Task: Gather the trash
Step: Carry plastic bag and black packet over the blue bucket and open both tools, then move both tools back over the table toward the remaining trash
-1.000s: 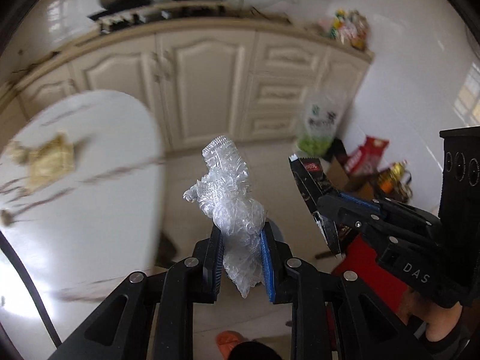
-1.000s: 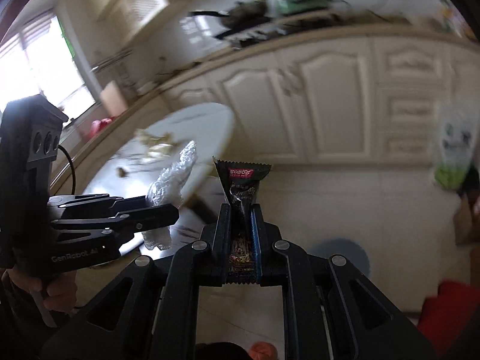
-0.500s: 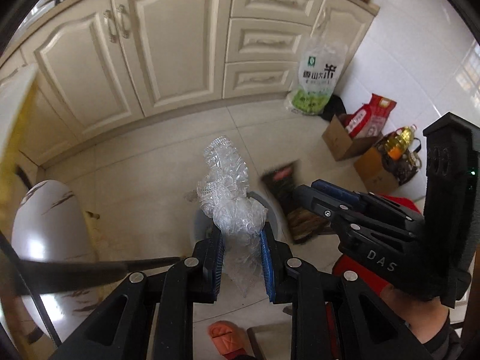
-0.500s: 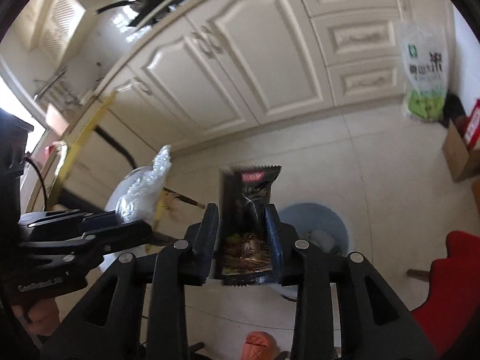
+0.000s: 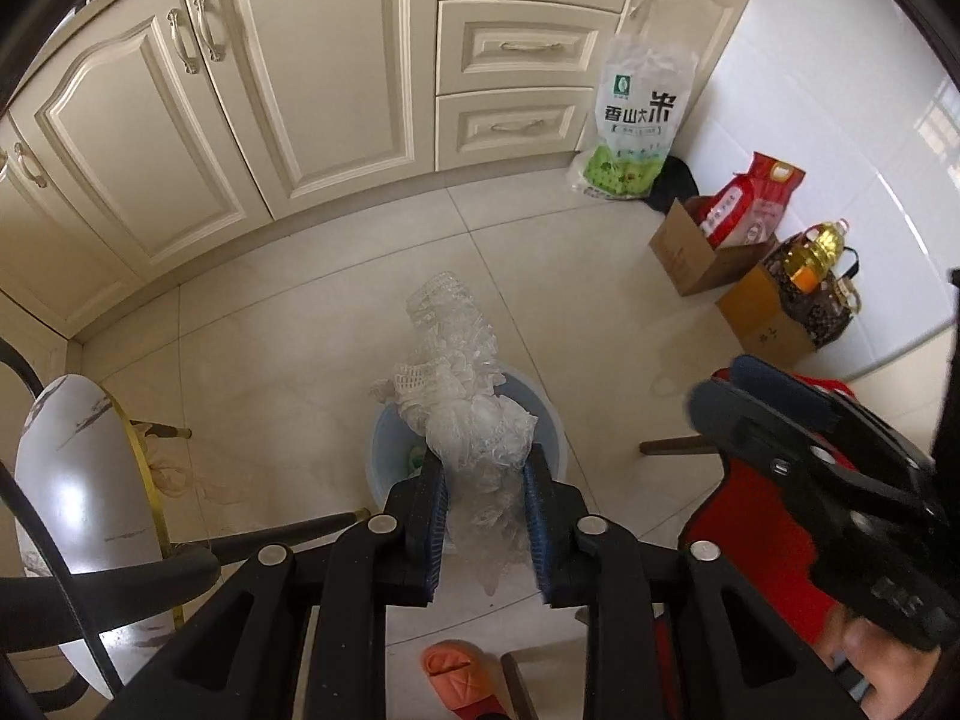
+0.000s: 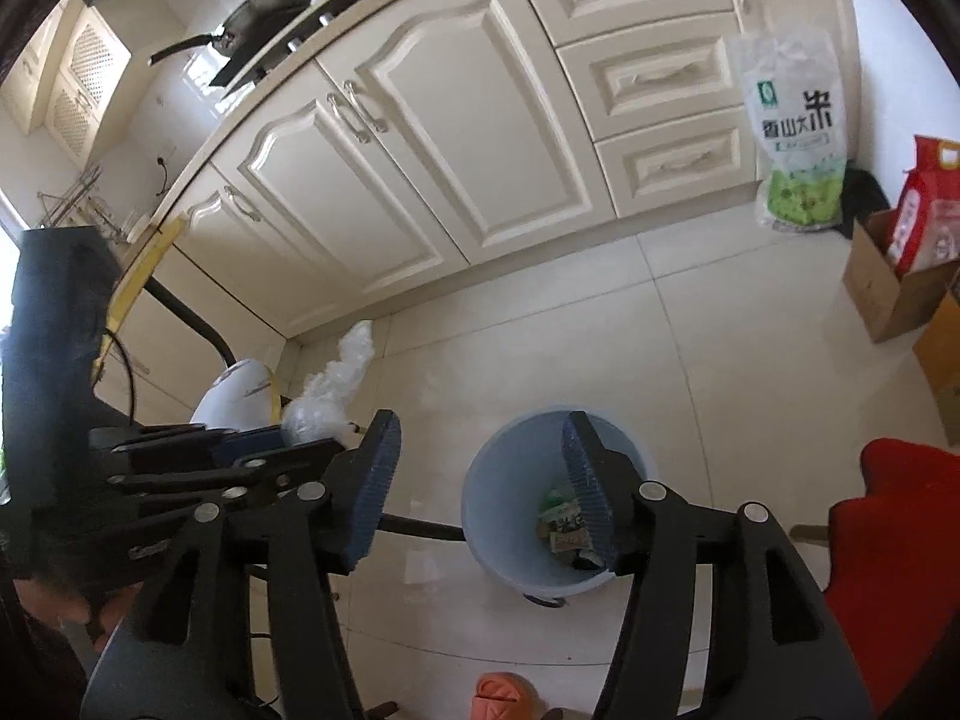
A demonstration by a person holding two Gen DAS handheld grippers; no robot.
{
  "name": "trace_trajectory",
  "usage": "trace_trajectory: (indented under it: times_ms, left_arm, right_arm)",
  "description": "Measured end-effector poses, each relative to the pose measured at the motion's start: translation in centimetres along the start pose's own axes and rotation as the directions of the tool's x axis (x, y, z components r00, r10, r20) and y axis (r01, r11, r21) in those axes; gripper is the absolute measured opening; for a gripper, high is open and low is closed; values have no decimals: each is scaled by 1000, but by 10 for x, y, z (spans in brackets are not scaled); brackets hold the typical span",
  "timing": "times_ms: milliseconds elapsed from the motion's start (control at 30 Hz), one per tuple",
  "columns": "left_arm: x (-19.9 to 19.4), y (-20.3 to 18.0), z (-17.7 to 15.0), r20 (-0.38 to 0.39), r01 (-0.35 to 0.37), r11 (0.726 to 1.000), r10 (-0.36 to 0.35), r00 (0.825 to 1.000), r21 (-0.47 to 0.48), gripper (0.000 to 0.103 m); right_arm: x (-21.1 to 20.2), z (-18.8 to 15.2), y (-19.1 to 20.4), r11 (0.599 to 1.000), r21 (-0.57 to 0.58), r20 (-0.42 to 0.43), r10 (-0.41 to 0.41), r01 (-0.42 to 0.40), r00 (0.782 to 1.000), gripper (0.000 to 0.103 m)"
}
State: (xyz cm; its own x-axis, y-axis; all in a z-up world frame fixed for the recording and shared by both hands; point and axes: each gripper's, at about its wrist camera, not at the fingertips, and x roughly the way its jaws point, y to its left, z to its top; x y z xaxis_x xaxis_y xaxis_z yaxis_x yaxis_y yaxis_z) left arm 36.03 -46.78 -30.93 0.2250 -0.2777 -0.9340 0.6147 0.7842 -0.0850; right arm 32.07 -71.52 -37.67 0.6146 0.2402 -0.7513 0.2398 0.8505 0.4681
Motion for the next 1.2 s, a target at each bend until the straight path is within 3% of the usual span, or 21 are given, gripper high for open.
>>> trace_trajectory:
  times_ms: [33, 67, 100, 167, 300, 433, 633, 733, 800, 900, 1000, 1100, 1200]
  left_arm:
    - [-5, 0, -2, 3, 0, 1000, 0, 1000, 1, 25]
    - [-4, -1, 1, 5, -7, 1000, 7, 1000, -1, 36]
    - [-9, -1, -2, 8, -14, 1000, 14, 1000, -3, 54]
    - [-23, -3, -7, 38, -45, 999, 45, 998, -5, 75]
    - [-48, -10, -22, 80, -45, 999, 46, 996, -15, 76]
    - [-76, -13, -37, 126, 15, 1000, -13, 992, -16, 76]
    - [-142, -10, -79, 253, 5, 1000, -5, 967, 2, 76]
    - [-186, -3, -115, 336, -27, 1000, 23, 942, 7, 81]
    - [-218, 5, -140, 400, -58, 998, 61, 914, -19, 89]
    - [-263, 16, -179, 492, -104, 993, 121, 862, -62, 96]
    - [-302, 28, -222, 558, -150, 981, 191, 808, -119, 100]
    - [-334, 43, -268, 605, -203, 964, 267, 750, -174, 102]
    - [-357, 58, -314, 629, -232, 946, 323, 707, -225, 102]
  right_arm:
    - [-4, 0, 1, 1000, -3, 7, -3, 3, 1000, 55]
    - [-10, -1, 2, 1000, -5, 15, -6, 6, 1000, 56]
    - [-13, -1, 2, 1000, -2, 22, -10, 10, 1000, 57]
    - [-22, -2, 3, 1000, 0, 34, -19, 19, 999, 59]
    - [-44, -3, 11, 1000, -1, 69, -19, 19, 997, 61]
    - [-69, -2, 28, 1000, -21, 113, -6, 8, 994, 64]
    - [-109, -2, 61, 998, -63, 170, 7, 4, 985, 68]
    - [-137, -3, 91, 993, -114, 220, 19, 6, 975, 75]
    - [-158, -3, 117, 987, -160, 261, 42, 1, 964, 81]
    - [-185, -6, 153, 976, -219, 307, 70, -1, 949, 85]
    - [-208, -11, 192, 962, -274, 344, 105, -7, 933, 96]
    - [-224, -20, 231, 943, -331, 362, 144, -17, 921, 99]
    - [-231, -29, 269, 921, -388, 363, 174, -21, 915, 103]
